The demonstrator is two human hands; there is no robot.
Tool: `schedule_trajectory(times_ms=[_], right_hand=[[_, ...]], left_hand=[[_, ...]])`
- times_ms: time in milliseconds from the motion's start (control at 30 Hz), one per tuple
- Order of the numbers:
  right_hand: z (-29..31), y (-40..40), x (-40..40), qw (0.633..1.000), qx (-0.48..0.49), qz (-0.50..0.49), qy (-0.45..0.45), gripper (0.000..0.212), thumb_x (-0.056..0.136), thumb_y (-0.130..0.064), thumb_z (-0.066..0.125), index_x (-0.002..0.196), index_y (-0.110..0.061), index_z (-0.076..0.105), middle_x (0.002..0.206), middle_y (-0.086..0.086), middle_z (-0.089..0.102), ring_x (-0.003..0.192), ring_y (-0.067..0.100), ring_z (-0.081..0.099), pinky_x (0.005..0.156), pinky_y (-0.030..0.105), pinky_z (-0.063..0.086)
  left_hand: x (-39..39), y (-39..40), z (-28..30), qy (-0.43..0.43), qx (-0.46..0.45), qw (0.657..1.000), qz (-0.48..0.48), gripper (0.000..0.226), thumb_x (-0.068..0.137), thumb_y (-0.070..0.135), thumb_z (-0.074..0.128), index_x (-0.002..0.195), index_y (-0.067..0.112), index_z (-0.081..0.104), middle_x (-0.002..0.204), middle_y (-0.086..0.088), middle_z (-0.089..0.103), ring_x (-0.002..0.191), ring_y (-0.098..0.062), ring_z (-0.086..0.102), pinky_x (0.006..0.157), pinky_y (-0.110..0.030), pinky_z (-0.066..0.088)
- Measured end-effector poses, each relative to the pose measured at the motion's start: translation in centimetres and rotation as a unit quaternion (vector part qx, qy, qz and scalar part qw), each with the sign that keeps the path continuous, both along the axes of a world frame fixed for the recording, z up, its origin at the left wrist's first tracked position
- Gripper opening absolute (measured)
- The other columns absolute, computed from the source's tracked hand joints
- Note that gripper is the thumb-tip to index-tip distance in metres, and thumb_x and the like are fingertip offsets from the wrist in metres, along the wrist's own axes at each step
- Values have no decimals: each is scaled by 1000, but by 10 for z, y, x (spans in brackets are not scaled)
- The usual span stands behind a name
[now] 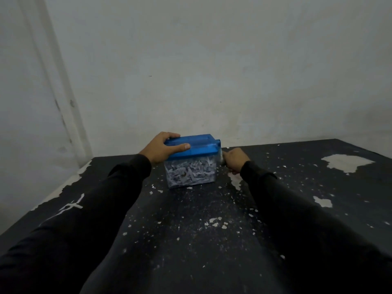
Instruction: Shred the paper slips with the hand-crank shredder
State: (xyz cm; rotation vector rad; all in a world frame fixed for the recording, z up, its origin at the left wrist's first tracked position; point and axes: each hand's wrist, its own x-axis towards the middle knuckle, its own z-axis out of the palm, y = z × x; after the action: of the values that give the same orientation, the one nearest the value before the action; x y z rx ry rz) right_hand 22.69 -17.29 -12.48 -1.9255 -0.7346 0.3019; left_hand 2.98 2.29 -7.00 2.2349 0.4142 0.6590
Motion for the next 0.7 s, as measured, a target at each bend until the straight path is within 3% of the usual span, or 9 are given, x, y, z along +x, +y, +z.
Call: schedule_trajectory(times_ms=[133, 267, 367, 467, 533, 633, 700], right_hand=[[-8, 8, 0, 999, 18, -20, -25, 55, 104, -46, 47, 63, -11, 54, 57, 5, 54, 46, 16, 43, 48, 26, 38], [-5, 9, 0, 994, 31, -54, -84, 53, 106, -43, 44, 67, -10, 57, 66, 4, 59, 61, 21, 56, 55, 28, 44], [9, 6, -3, 977, 140, -92, -134, 46, 105, -45, 47, 81, -8, 62, 76, 1, 59, 70, 16, 54, 64, 31, 44], [29, 6, -18, 967, 200, -11, -156, 31, 102, -44, 53, 102, -16, 65, 95, -11, 63, 87, -1, 58, 68, 12, 46], [32, 11, -25, 966, 184, 38, -177, 31, 101, -45, 57, 114, -18, 65, 106, -10, 64, 96, 0, 60, 71, 8, 47], [22, 24, -27, 961, 166, 46, -217, 37, 102, -45, 52, 120, -14, 64, 115, 4, 63, 104, 15, 59, 81, 18, 46], [15, 29, -31, 959, 168, 30, -227, 35, 105, -40, 47, 123, -13, 61, 118, 7, 59, 106, 17, 55, 88, 24, 43]], left_hand=[[-1, 0, 4, 3, -4, 1000, -10, 79, 71, 62, 79, 136, 21, 60, 131, 4, 58, 106, -1, 58, 84, -16, 45], [-2, -1, 4, 4, -14, 1000, -23, 75, 75, 58, 80, 137, 21, 60, 131, 5, 59, 106, 0, 58, 82, -13, 46], [-3, -1, 3, 1, -9, 1000, -29, 69, 81, 50, 80, 139, 20, 59, 128, 8, 59, 103, 3, 58, 79, -8, 45], [-5, -1, 0, -10, 0, 1000, -22, 73, 80, 56, 80, 140, 21, 59, 133, 7, 59, 111, -7, 60, 95, -21, 48], [-5, 0, -4, -30, 14, 999, -1, 76, 76, 64, 80, 136, 22, 62, 130, 6, 63, 113, -9, 62, 98, -26, 50], [-6, -6, -8, -64, 37, 997, 24, 65, 80, 69, 73, 125, 22, 67, 118, 7, 67, 103, -3, 63, 83, -15, 49], [-6, -9, -8, -76, 49, 995, 31, 55, 88, 64, 67, 122, 21, 69, 116, 6, 68, 101, -1, 63, 82, -16, 50]])
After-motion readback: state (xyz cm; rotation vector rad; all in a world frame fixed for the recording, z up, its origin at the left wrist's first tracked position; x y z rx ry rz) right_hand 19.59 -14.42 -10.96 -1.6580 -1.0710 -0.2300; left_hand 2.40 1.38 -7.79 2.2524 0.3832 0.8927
